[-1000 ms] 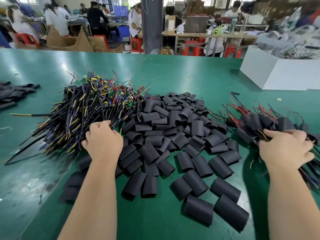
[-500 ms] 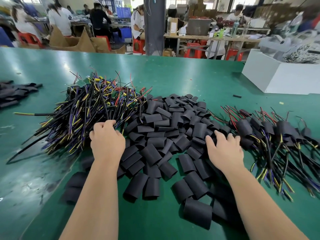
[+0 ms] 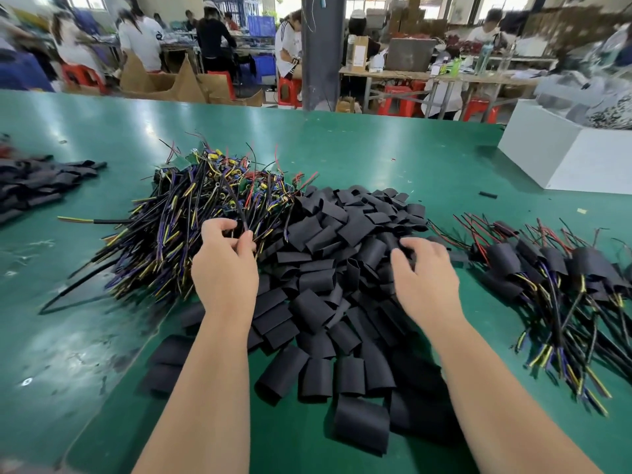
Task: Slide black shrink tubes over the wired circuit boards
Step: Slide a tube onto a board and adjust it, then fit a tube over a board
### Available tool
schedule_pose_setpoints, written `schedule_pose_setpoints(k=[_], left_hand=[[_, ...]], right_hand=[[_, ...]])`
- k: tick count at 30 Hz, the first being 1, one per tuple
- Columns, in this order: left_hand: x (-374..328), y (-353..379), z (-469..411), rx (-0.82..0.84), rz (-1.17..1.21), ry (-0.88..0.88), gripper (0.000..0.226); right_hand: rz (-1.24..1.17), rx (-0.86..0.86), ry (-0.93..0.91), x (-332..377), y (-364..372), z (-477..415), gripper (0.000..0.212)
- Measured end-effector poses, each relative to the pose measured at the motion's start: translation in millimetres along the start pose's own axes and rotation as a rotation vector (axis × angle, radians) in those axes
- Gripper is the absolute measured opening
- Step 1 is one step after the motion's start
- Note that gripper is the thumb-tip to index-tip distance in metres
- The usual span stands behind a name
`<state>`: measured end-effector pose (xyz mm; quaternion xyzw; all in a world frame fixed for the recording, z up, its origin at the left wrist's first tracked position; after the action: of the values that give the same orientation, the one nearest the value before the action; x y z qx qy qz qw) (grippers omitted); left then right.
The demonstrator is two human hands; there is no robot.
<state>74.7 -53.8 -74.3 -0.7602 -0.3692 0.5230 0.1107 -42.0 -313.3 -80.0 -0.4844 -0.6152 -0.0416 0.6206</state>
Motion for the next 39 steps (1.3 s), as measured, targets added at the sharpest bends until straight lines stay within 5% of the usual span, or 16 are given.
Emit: schedule_pose_setpoints(k=[3, 6, 10, 13, 15, 19, 22, 27, 34, 36, 39], left_hand=[[7.4, 16.7, -6.3, 0.152, 0.299, -0.189, 0.031], [0.2, 27.3, -11.0, 0.286, 0.700, -0.338, 0.019], [-28.8, 17.2, -4.3, 0.537, 1.107, -0.210, 0.027], [-52.7, 16.3, 22.3, 0.864, 1.027, 0.041, 0.026], [-60.5, 19.9, 41.3, 1.066, 0.907, 0.165, 0.024], [-63.2, 23.1, 64.3, 1.344, 0.684, 0.340, 0.017], [-63.6, 21.9, 64.2, 1.358, 0.739, 0.334, 0.018], [-60.1, 17.5, 53.6, 1.311, 0.926, 0.294, 0.020], [-58.3, 14.8, 48.8, 1.260, 1.020, 0.261, 0.023], [-57.4, 12.7, 46.7, 1.257, 1.049, 0.255, 0.024], [-57.2, 15.2, 48.4, 1.280, 0.947, 0.284, 0.020]], right_hand=[[-0.097, -0.050, -0.078, 2.4, -21.9, 4.9, 0.024], [-0.211, -0.072, -0.030, -1.9, -35.5, 13.4, 0.019], [-0.577, -0.011, 0.119, 5.8, -30.1, 19.0, 0.023], [-1.038, 0.351, 0.348, 30.9, 6.8, 25.8, 0.019], [-1.288, 0.557, 0.528, 48.6, 28.2, 33.0, 0.041], [-1.409, 0.503, 0.414, 58.7, 27.4, 23.3, 0.029], [-1.269, 0.501, 0.331, 50.0, 15.3, 18.8, 0.023], [-1.417, 0.707, 0.481, 29.8, -1.8, 30.2, 0.039], [-1.430, 0.782, 0.763, 12.3, 0.5, 52.1, 0.085], [-1.531, 0.652, 0.751, 7.5, -2.3, 48.4, 0.077], [-1.645, 0.365, 0.641, -0.4, -15.4, 34.0, 0.036]])
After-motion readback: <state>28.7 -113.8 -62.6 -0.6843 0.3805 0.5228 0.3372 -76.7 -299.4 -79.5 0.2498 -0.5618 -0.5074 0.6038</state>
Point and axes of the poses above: each hand's wrist, its own z-axis away from the middle knuckle, its own y-axis out of the palm, x = y × z, the point moved 6 cm from there along -z, towards the middle knuckle, and after that the axes turned 11 degrees about -z, right-handed, at the moved point
